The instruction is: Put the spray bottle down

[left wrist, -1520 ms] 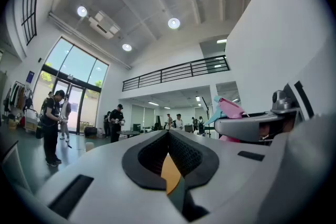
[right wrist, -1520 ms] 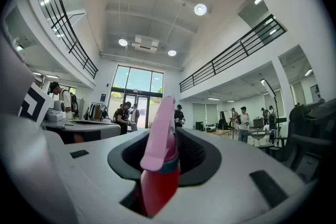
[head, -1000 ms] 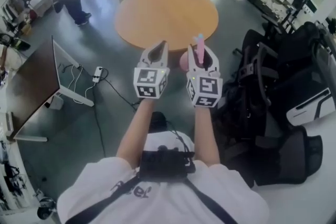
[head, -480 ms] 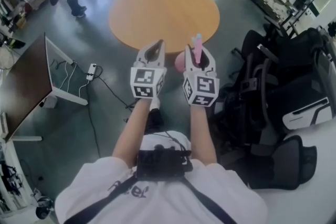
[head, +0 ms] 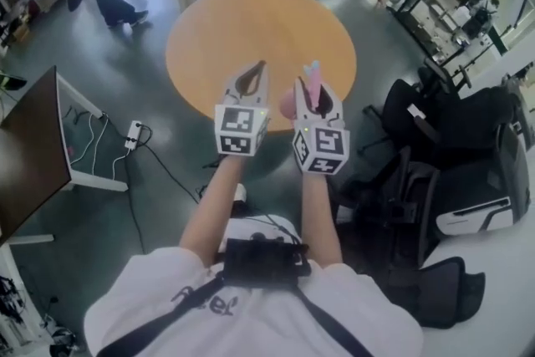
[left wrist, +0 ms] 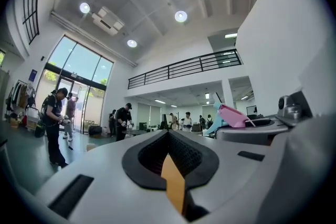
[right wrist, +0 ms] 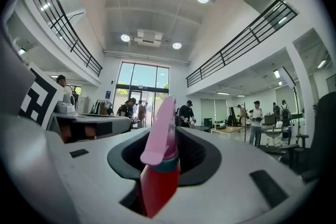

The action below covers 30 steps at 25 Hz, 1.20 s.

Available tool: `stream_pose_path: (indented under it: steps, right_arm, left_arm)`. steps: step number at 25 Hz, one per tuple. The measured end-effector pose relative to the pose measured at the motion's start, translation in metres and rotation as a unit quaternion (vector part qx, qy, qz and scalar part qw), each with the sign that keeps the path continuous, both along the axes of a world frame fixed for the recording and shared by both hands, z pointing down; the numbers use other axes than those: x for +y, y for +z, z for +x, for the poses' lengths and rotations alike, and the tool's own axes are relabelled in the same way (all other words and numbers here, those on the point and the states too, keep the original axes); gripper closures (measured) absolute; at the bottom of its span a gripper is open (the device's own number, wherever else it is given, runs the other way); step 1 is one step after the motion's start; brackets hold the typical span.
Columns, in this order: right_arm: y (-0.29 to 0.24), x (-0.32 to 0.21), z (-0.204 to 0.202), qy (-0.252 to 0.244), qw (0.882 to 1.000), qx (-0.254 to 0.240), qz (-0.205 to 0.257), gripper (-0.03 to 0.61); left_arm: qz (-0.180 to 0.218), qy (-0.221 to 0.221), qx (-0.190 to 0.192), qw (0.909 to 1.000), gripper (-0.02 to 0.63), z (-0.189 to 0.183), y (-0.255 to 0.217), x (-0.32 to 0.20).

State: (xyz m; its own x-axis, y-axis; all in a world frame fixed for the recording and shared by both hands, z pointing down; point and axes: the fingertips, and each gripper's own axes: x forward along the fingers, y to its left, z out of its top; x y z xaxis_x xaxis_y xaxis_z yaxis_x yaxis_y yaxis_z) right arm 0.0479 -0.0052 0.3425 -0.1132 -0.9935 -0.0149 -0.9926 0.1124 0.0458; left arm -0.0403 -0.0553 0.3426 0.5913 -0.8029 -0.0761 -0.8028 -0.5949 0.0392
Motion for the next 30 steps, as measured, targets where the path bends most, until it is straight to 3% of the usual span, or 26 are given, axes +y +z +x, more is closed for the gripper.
stream_pose_path:
  steps: [6, 14, 23, 30]
  right_arm:
    - [0.003, -0.085, 0.002, 0.014, 1.0, -0.003, -0.002, 0.434]
    - [0.017, -0.155, -0.003, 0.011, 1.0, -0.014, -0.014, 0.434]
    - [0.009, -0.235, 0.027, -0.042, 0.999, -0.03, 0.006, 0.434]
    - [0.005, -0.303, 0.072, -0.045, 0.998, -0.03, 0.003, 0.434]
  left_arm:
    - [0.017, 0.009, 0.008, 0.9998, 0.601, -0.007, -0.004, -0.08]
    - [-0.008, 0.001, -0.001, 1.0, 0.601, -0.007, 0.02, -0.149]
    - [-0.007, -0.002, -0.006, 1.0, 0.601, 0.038, 0.019, -0.227]
    - [0.003, -0.01, -0.016, 0.9998, 0.601, 0.079, 0.011, -0.29]
